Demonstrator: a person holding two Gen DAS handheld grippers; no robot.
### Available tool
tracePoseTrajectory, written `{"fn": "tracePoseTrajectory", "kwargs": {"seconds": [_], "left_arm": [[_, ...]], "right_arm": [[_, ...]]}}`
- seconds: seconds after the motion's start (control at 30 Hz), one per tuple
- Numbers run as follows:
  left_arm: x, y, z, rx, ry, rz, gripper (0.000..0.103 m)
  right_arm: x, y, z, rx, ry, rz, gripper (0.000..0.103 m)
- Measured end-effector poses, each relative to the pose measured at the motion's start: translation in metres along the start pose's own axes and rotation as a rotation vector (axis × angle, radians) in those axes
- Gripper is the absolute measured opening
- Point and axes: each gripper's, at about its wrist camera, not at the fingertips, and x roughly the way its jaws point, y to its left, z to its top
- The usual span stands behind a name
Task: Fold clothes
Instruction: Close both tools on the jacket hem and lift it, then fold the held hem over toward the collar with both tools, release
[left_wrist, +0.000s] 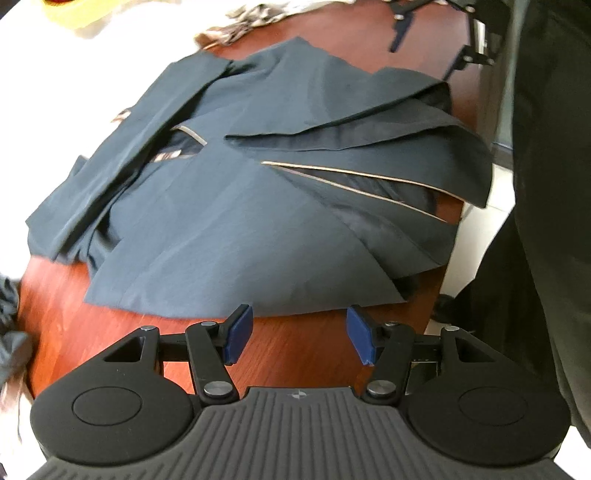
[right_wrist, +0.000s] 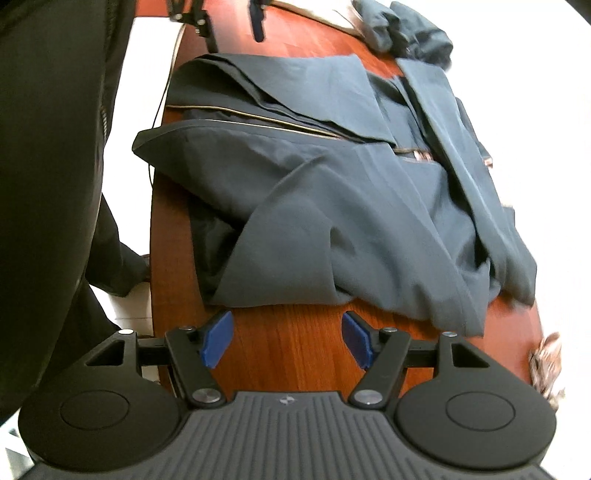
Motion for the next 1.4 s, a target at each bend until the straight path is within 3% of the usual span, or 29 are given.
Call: {"fn": "tracePoseTrajectory", "kwargs": {"seconds": [0.17, 0.4, 0.47, 0.5, 0.57, 0.63, 0.7, 0.83, 1.03, 1.17, 1.3, 1.4], "left_arm": [[0.004, -0.013, 0.001, 0.122, -0.017, -0.019, 0.059], [0.012, -0.016, 0.005, 0.196, -0.038, -0.047, 0.058], [0.014, -0.016, 0.005, 0.221, -0.048, -0.059, 0.053], [0.015, -0.015, 0.006, 0.234, -0.058, -0.075, 0.049], [0.017, -0.013, 0.007, 0.245, -0.072, -0.097, 0.025], [0.018, -0.014, 0.007, 0.252, -0.079, -0.100, 0.012], [0.014, -0.010, 0.007, 0.226, -0.113, -0.087, 0.009], [0.009, 0.016, 0.013, 0.048, -0.154, -0.112, 0.008], [0.001, 0.055, 0.023, -0.219, -0.214, -0.149, 0.007], [-0.004, 0.081, 0.029, -0.398, -0.252, -0.172, 0.006], [0.005, 0.109, 0.033, -0.562, -0.245, -0.173, 0.006], [0.021, 0.135, 0.031, -0.738, -0.195, -0.142, 0.006]], "right_arm": [[0.004, 0.003, 0.006, -0.054, -0.028, -0.008, 0.072], [0.011, 0.007, 0.018, -0.127, -0.074, -0.021, 0.072], [0.013, 0.006, 0.022, -0.140, -0.092, -0.014, 0.071], [0.015, 0.004, 0.025, -0.138, -0.096, 0.002, 0.067], [0.016, 0.002, 0.028, -0.126, -0.097, 0.027, 0.050], [0.019, -0.004, 0.034, -0.088, -0.081, 0.065, 0.019], [0.018, -0.010, 0.037, -0.053, -0.078, 0.074, 0.011], [0.009, -0.027, 0.041, 0.072, -0.104, 0.067, 0.004], [-0.001, -0.074, 0.041, 0.365, -0.170, 0.059, 0.002], [-0.002, -0.104, 0.042, 0.506, -0.184, 0.003, 0.002], [0.009, -0.132, 0.045, 0.615, -0.146, -0.056, 0.002], [0.033, -0.155, 0.044, 0.695, -0.059, -0.106, 0.002]]}}
